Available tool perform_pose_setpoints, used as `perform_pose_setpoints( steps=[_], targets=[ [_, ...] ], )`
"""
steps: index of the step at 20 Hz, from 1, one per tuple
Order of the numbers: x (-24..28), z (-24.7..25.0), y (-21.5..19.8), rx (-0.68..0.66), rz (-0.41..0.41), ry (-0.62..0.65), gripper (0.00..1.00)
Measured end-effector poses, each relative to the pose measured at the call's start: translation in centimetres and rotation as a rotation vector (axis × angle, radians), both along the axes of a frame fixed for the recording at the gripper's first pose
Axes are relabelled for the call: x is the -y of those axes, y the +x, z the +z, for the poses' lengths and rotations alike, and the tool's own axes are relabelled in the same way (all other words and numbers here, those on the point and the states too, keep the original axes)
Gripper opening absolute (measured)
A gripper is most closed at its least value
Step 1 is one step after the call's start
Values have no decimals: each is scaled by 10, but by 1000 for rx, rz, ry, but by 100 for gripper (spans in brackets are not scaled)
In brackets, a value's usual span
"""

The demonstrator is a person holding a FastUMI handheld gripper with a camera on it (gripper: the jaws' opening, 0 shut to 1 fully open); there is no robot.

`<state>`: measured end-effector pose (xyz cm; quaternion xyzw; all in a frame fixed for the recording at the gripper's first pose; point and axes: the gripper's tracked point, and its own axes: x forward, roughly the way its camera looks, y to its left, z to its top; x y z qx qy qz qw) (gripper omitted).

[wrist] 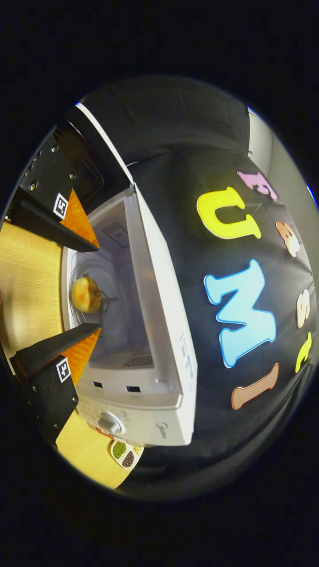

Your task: Open the microwave, put the food inside, and close the microwave door.

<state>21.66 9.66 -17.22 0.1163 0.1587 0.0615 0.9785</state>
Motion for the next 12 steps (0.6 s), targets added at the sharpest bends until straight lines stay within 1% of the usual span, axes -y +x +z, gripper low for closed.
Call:
perform_pose_setpoints(
  steps=[3, 9, 12],
  targets=[
    [-4, 29, -34, 41, 24, -18, 97],
    [-32, 71, -102, 82, 113, -33, 97],
    [-52, 86, -137, 99, 170, -32, 98]
  ],
)
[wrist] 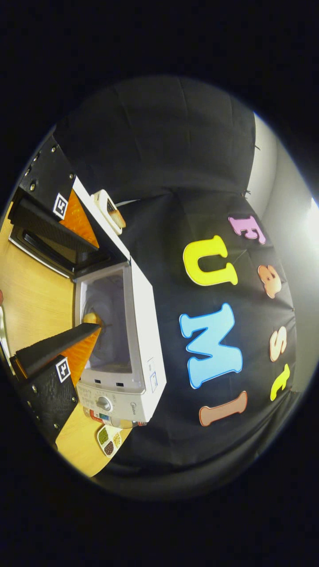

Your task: Open the microwave, put the food inside, and close the microwave door.

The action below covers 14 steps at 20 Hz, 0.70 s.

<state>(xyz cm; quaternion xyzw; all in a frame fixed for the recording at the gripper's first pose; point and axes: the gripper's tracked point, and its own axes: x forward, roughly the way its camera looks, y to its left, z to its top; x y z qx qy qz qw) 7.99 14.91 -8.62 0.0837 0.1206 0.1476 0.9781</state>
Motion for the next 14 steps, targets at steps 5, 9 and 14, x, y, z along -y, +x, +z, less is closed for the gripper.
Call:
perform_pose_setpoints(
  steps=[5, 9, 14],
  targets=[
    [-35, 19, -54, 23, 97, -22, 97],
    [-64, 34, -87, 66, 159, -41, 97],
    [-114, 42, -122, 96, 279, -61, 97]
  ],
)
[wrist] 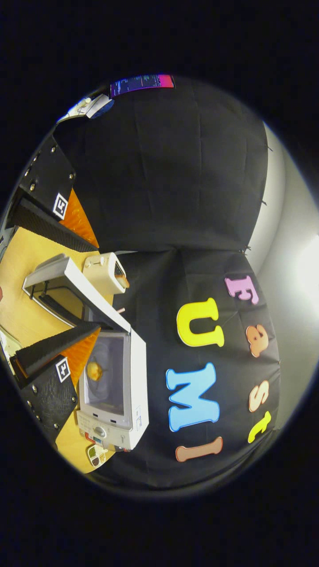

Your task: Open the microwave, put the food inside, and close the microwave door.

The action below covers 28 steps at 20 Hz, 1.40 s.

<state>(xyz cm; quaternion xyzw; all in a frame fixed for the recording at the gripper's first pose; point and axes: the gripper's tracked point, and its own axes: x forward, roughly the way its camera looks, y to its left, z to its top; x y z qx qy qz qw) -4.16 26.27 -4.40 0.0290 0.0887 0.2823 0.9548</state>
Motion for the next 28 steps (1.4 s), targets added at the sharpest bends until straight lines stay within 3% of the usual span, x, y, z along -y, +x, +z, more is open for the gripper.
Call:
perform_pose_setpoints(
  steps=[8, 18, 22, 23, 25, 26, 28],
  targets=[
    [-78, -19, -38, -13, 185, -47, 97],
    [-114, -79, -33, -158, 258, -85, 96],
    [-106, -94, -17, -186, 218, -114, 63],
    [-99, -99, -13, -196, 198, -127, 37],
    [-86, -110, -1, -216, 133, -149, 12],
    [-82, -114, 3, -235, 114, -152, 4],
    [-86, -121, 1, -275, 126, -132, 1]
  ],
)
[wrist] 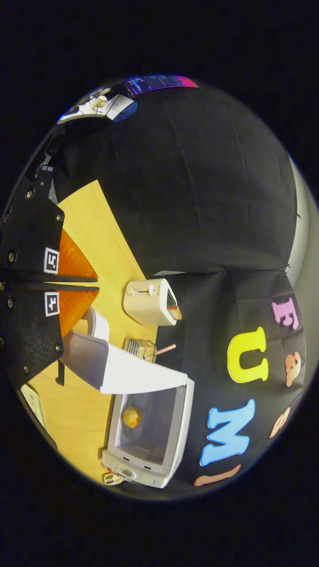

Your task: Open the microwave, put the food inside, and close the microwave door.

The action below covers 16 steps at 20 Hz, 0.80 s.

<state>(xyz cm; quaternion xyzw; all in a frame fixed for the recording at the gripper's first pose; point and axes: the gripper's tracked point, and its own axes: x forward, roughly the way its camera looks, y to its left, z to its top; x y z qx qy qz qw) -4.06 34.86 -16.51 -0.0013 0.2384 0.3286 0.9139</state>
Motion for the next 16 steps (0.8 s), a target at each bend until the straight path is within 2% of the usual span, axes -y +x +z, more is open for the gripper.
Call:
perform_pose_setpoints(
  steps=[3, 11, 16],
  targets=[
    [7, 1, 1, 30, -9, -31, 1],
    [41, 2, 0, 4, -37, -25, 1],
    [84, 5, 15, 10, -104, -33, 1]
  ],
)
